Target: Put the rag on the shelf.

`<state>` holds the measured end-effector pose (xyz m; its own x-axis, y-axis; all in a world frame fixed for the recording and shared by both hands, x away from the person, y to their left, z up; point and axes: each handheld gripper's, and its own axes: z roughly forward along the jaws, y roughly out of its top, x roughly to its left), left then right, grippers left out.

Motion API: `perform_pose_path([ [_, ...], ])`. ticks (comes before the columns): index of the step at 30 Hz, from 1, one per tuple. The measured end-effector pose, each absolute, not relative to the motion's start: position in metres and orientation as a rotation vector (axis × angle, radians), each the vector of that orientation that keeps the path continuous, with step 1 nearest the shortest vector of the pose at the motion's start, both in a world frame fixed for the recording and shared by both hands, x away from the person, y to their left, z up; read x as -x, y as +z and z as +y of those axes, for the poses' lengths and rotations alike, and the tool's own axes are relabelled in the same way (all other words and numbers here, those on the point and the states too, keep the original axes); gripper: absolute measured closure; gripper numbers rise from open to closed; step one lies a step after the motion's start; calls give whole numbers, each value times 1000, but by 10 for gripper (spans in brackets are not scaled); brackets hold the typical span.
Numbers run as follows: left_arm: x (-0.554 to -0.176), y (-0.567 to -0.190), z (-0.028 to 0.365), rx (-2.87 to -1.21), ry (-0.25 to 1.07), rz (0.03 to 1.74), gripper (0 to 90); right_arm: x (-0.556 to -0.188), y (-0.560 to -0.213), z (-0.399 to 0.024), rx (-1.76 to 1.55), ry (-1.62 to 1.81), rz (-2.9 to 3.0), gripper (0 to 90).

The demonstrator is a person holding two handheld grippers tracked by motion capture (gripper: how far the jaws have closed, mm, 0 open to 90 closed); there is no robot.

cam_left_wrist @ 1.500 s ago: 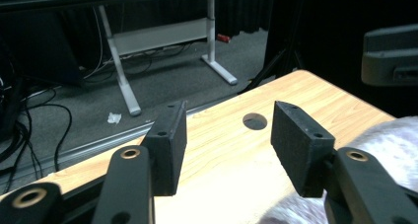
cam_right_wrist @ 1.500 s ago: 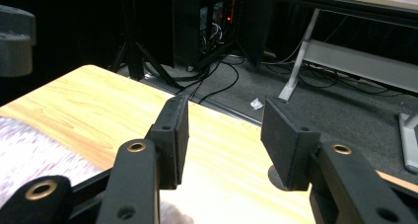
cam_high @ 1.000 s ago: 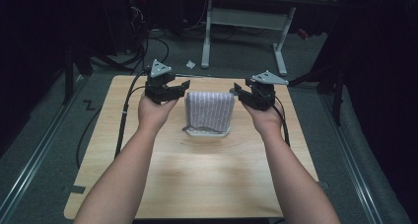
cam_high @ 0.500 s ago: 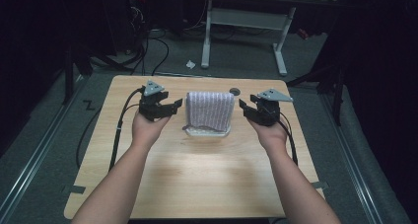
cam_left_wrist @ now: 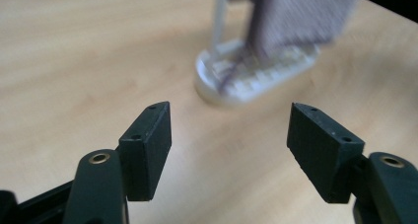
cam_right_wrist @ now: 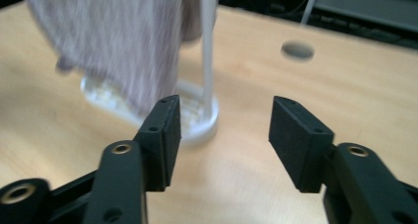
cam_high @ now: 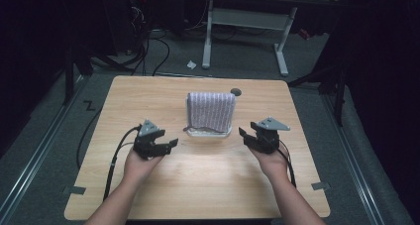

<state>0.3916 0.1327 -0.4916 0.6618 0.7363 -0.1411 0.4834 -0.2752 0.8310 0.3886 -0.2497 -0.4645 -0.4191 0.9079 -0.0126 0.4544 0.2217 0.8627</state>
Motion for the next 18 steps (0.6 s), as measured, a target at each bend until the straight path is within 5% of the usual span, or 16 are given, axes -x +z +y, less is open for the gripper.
perform_pose_path([
  [5, -326, -530, 170, -1993, 394, 951, 354, -341, -504, -253, -1390, 1059, 1948, 384],
  [7, -323, -527, 175, -2000, 331, 967, 320, -317, -517, -255, -1395, 1096, 1932, 443],
  [8, -319, -522, 179, -1969, 323, 954, 333, -313, -516, -254, -1392, 1081, 1982, 381],
  [18, -326, -526, 178, -1968, 277, 961, 300, -313, -512, -250, -1299, 1052, 1985, 406],
])
